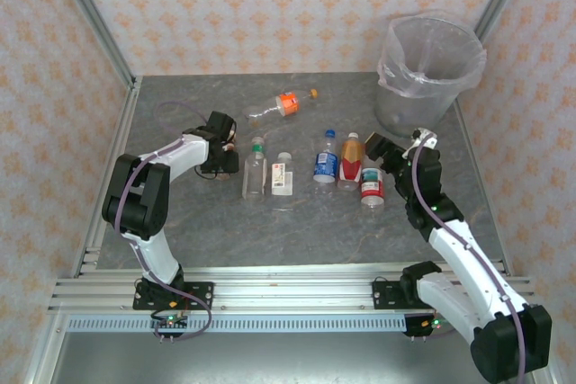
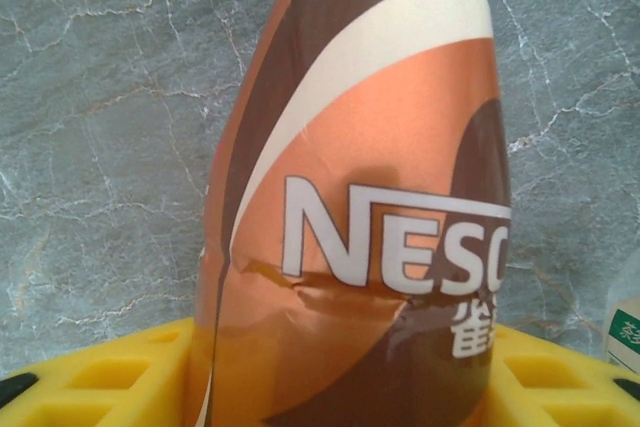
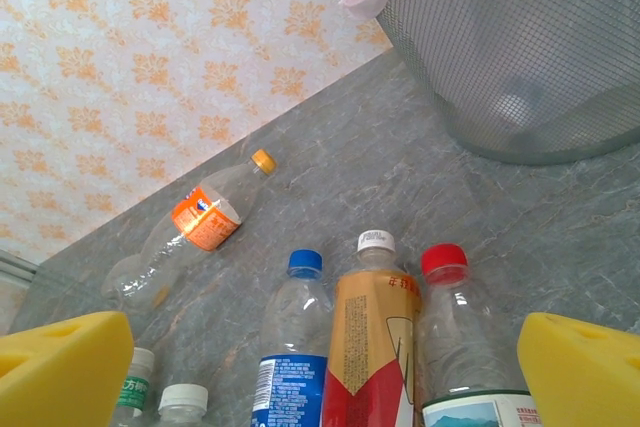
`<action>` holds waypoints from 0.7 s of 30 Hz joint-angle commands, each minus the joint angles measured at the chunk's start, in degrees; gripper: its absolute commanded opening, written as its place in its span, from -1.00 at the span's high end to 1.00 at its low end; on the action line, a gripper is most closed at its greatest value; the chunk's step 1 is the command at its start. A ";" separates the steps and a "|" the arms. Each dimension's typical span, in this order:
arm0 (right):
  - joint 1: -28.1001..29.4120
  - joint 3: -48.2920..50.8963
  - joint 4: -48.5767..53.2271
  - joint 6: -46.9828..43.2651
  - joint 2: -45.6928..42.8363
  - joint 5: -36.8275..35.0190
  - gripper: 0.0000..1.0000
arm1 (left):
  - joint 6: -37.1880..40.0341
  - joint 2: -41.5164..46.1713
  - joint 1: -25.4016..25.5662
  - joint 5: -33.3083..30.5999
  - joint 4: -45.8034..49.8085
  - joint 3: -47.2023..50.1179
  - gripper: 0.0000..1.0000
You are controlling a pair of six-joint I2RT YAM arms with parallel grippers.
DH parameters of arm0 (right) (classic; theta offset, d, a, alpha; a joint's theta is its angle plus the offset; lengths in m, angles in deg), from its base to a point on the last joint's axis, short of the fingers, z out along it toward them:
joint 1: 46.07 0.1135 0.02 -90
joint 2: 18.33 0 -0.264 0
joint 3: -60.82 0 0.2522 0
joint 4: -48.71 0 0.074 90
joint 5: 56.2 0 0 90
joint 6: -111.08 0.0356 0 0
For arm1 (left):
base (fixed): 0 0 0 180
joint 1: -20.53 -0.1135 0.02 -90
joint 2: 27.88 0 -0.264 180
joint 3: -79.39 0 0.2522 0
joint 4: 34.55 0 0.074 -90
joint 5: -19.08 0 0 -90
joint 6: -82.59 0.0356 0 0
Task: Put the plastic bottles in the bin
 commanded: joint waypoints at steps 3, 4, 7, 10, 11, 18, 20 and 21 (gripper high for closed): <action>0.02 -0.50 -2.18 0.91 1.51 1.39 -0.98 | 1.41 2.55 -0.14 -1.12 -0.01 0.83 -0.08; 0.02 -0.58 -2.16 1.06 1.77 1.60 -0.98 | 1.41 2.90 -0.16 -1.30 0.09 0.75 -0.07; 0.02 -0.79 -2.50 1.68 2.62 2.53 -0.98 | 1.40 4.62 -0.14 -1.75 0.28 0.80 -0.05; 0.02 -1.07 -2.56 2.25 3.51 3.43 -0.98 | 1.16 7.11 -0.03 -1.36 -0.39 1.50 -0.03; 0.02 -1.22 -2.56 2.53 3.94 3.68 -0.98 | 1.06 8.13 -0.01 -1.24 -0.74 1.81 -0.02; 0.02 -1.68 -4.37 5.72 7.16 5.82 -0.98 | 0.66 16.94 1.82 -4.91 -4.91 5.13 0.09; 0.01 -1.81 -5.30 6.73 8.22 6.44 -0.98 | 0.95 19.38 2.76 -5.17 -6.15 5.95 0.09; 0.00 -1.93 -5.75 7.22 8.70 7.39 -0.99 | 1.17 20.44 3.37 -5.09 -6.76 6.31 0.09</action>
